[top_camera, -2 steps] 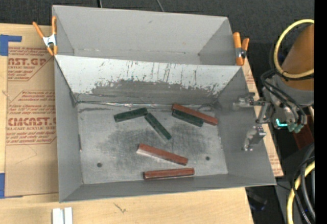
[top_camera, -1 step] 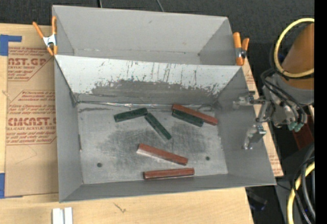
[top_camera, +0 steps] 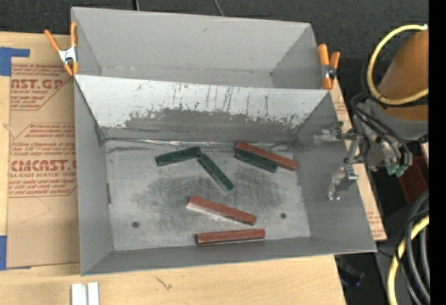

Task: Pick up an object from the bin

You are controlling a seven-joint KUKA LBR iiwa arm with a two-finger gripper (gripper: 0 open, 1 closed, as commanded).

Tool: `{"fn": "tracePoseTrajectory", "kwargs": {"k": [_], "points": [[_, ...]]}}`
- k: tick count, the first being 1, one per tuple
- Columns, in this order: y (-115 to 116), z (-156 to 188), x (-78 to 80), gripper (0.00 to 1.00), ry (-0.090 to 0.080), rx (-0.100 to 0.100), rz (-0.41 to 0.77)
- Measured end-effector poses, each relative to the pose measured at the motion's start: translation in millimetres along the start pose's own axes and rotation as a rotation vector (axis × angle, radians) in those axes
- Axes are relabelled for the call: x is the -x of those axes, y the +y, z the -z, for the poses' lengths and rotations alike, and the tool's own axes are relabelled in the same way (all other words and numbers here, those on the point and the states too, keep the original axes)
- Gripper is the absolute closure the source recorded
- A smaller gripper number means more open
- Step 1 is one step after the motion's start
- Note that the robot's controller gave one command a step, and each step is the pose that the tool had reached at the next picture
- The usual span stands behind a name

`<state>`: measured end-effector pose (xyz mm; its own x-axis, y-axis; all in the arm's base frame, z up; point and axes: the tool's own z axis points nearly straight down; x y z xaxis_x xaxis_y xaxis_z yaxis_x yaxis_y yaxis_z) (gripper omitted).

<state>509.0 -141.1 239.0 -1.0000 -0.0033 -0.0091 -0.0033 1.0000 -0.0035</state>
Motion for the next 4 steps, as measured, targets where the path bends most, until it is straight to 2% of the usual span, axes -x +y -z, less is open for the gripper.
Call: {"fn": "tracePoseTrajectory", "kwargs": {"k": [1, 2, 3, 4], "points": [[16, -25, 2.8, 0.0, 0.014, 0.005, -0.021], [49, -117, 76.0, 1.0, 0.006, 0.004, 0.206], [49, -117, 76.0, 0.0, 0.006, 0.004, 0.206], [49, -117, 76.0, 0.0, 0.006, 0.004, 0.206]]}}
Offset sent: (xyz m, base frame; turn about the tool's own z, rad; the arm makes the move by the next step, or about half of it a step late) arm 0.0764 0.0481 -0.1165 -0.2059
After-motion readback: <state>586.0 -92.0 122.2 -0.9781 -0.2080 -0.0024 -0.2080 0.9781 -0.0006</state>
